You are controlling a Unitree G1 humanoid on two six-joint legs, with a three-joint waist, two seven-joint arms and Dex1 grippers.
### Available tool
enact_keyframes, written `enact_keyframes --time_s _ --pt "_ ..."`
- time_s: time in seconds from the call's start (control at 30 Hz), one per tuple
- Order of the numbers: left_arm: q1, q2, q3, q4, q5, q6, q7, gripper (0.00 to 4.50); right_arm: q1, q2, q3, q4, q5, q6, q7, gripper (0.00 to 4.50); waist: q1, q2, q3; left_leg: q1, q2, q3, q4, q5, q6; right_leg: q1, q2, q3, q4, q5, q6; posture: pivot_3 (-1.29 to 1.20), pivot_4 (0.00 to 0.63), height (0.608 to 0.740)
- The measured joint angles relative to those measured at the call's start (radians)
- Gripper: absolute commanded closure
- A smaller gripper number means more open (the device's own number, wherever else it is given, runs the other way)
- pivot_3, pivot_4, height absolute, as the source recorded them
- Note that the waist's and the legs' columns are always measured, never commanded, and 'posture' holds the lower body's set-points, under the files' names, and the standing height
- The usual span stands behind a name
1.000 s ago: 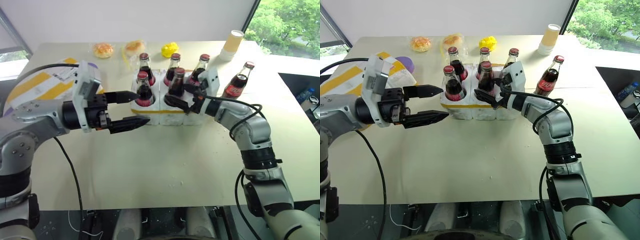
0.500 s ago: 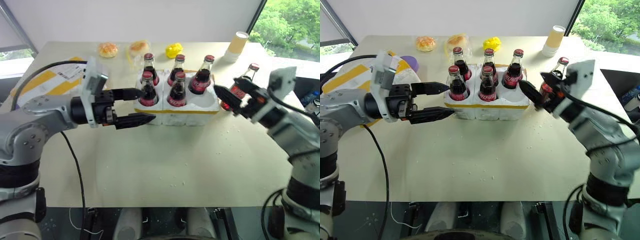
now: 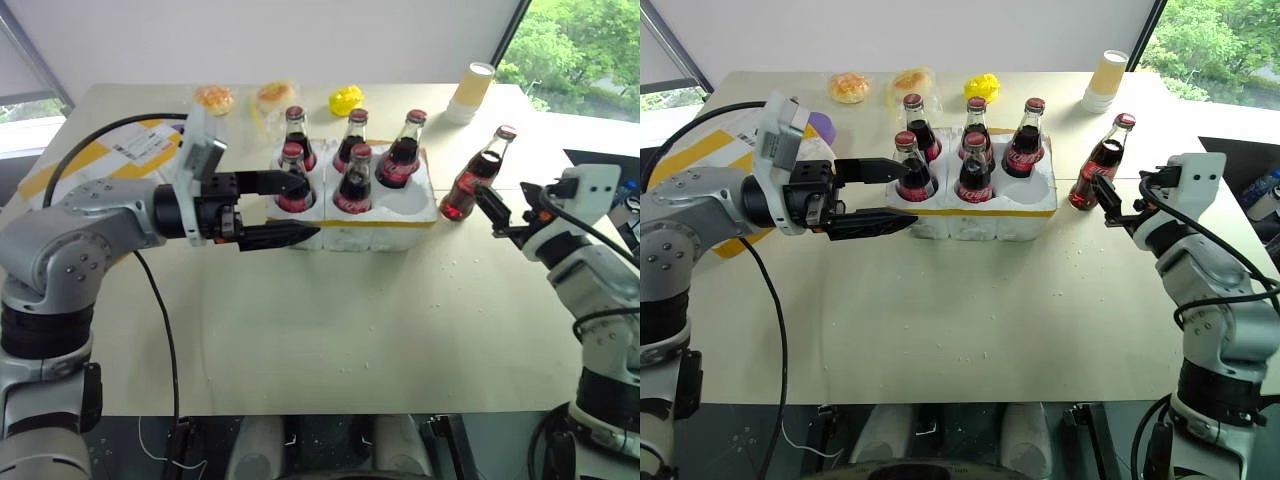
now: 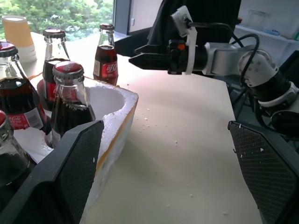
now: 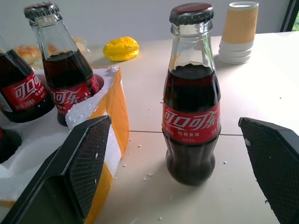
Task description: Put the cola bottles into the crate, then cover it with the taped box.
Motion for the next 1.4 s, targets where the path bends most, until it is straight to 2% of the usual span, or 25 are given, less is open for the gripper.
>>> enact_keyframes --time_s 0.13,0.3,0.73,0.87,0.9,1.17,1.4 --pt "0.003 0.007 0.008 -0.022 -0.004 0.005 0.013 0.00 -0.047 0.026 0.030 0.152 -0.063 -0.093 -0.004 0.02 0.001 0.000 0.000 0.000 0.000 0.000 0.000 0.000 0.000 0.000 0.000 0.000 0.000 0.000 0.000 0.00 0.150 0.740" --pt "0.026 0.021 0.037 -0.055 -0.019 0.014 0.041 0.00 -0.083 0.035 0.052 0.250 -0.095 -0.153 0.009 0.02 -0.004 0.000 0.000 0.000 0.000 0.000 0.000 0.000 0.000 0.000 0.000 0.000 0.000 0.000 0.000 0.00 0.150 0.740" --pt "0.043 0.025 0.051 -0.075 -0.044 0.029 0.076 0.00 -0.306 0.055 0.127 0.616 -0.188 -0.316 0.079 0.02 -0.020 0.000 0.000 0.000 0.000 0.000 0.000 0.000 -0.001 0.000 0.000 0.000 0.000 0.000 0.001 0.00 0.150 0.740" --pt "0.043 0.025 0.051 -0.075 -0.045 0.028 0.081 0.00 -0.340 0.069 0.130 0.701 -0.209 -0.379 0.096 1.76 -0.019 0.000 0.000 0.000 0.000 0.000 0.000 0.000 -0.001 0.001 0.000 0.000 0.000 0.000 0.001 0.00 0.150 0.740" --pt "0.043 0.025 0.051 -0.075 -0.045 0.028 0.082 0.00 -0.344 0.069 0.128 0.710 -0.210 -0.383 0.101 1.75 -0.020 0.000 0.000 0.000 0.000 0.000 0.000 0.000 -0.001 0.001 0.000 0.000 0.000 0.000 0.001 0.00 0.150 0.740" --pt "0.043 0.027 0.051 -0.075 -0.046 0.028 0.084 0.00 -0.315 0.069 0.119 0.625 -0.178 -0.340 0.116 1.75 -0.020 0.003 0.002 0.000 0.000 0.000 0.000 0.001 -0.001 0.000 0.000 0.000 0.000 0.000 0.001 0.00 0.150 0.740" --pt "0.043 0.029 0.051 -0.074 -0.046 0.028 0.076 0.00 -0.317 0.059 0.058 0.266 0.034 -0.160 0.132 1.75 -0.020 0.006 0.004 -0.001 0.000 0.000 -0.001 0.001 -0.001 -0.001 0.000 0.000 0.001 0.000 0.001 0.00 0.150 0.740"
